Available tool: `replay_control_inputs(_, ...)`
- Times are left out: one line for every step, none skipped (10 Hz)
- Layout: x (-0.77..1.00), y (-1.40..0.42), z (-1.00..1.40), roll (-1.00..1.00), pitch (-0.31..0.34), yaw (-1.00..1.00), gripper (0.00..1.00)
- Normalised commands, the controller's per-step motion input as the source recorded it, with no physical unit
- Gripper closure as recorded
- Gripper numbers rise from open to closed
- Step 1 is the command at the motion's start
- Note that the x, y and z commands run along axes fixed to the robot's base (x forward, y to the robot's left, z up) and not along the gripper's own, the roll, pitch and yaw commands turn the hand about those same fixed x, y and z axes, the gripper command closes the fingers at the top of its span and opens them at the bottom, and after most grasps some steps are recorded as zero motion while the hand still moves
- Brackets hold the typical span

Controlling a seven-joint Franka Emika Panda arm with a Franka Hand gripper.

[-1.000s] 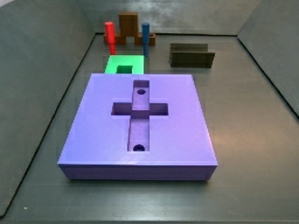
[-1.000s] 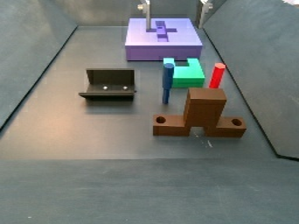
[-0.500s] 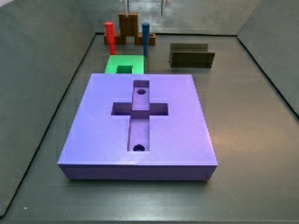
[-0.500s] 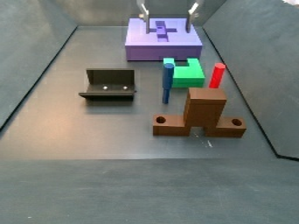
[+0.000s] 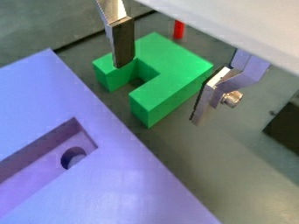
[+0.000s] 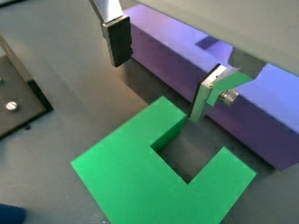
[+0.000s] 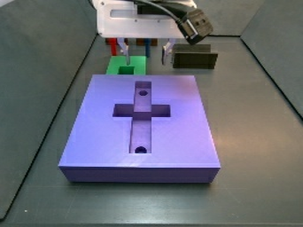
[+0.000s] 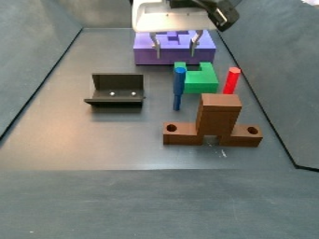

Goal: Pick up the green object. Move up. Place the green object on the fixture. Regrasp the green object. Move to above the board. Insert the green object.
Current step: Pick up the green object.

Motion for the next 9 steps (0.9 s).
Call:
replay_control_inputs(-0.05, 0.0, -0.49, -0.21, -0.086, -0.14, 0.0)
replay_control_inputs(-0.07, 0.03, -0.38, -0.11, -0.061, -0.09, 0.0)
replay_control_inputs(-0.16, 0.0, -0.21, -0.02, -0.029, 0.0, 0.0)
replay_control_inputs(0.0, 0.0, -0.27, 0.01, -0.003, -0.07, 0.0)
replay_control_inputs(0.0, 0.0, -0.28, 0.1, 0.0, -0.14, 0.0)
replay_control_inputs(0.0, 0.0, -0.23, 0.1, 0.0, -0.15, 0.0)
replay_control_inputs(0.0, 0.0, -0.14, 0.12, 0.013, -0.2, 0.0)
replay_control_inputs(0.0, 0.09, 0.0, 0.09, 0.06, -0.23, 0.0)
replay_control_inputs(-0.05, 0.09, 0.0, 0.06, 0.054, -0.22, 0.0)
